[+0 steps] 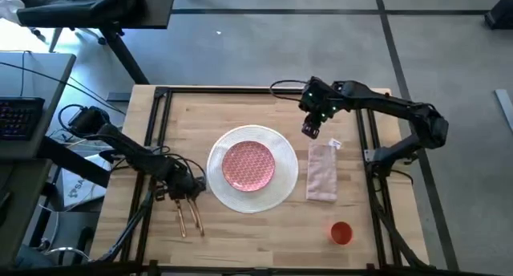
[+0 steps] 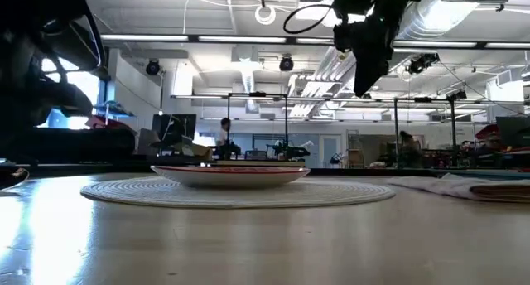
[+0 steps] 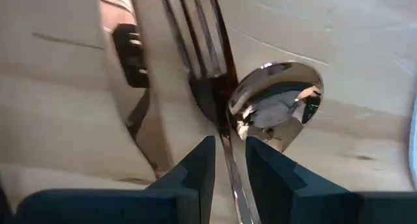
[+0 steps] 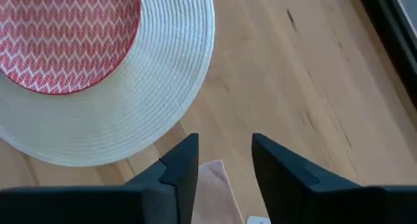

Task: Set table place
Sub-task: Put the fork on top of the pink napkin

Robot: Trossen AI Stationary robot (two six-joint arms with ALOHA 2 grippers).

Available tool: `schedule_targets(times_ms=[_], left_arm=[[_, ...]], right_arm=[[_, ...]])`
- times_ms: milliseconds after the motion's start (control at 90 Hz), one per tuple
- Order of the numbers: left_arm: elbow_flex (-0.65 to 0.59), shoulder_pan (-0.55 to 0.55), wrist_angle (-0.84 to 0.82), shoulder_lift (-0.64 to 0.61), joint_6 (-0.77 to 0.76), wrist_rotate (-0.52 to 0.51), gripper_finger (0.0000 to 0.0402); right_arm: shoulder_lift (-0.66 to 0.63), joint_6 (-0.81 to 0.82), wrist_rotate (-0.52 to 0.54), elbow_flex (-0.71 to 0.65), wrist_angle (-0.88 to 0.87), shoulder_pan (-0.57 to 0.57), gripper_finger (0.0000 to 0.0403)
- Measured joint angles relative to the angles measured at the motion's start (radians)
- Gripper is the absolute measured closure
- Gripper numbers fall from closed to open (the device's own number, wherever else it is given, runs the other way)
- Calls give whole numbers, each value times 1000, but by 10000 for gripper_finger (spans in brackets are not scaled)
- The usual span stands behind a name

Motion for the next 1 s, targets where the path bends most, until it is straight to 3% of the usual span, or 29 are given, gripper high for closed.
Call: schedule_targets(times_ms=[233, 533, 811, 1000], left_arm=[[-20, 0, 17, 21, 8, 17, 343], [-20, -1, 12, 53, 17, 19, 395], [18, -15, -35, 58, 18, 3, 400], [135, -15, -175, 52, 44, -51, 401]], right_arm=[[0, 7, -1, 0, 5, 0, 279], [0, 34, -1, 0, 5, 0, 279], [0, 34, -3, 0, 5, 0, 279], [-1, 31, -147, 0, 5, 0, 279]])
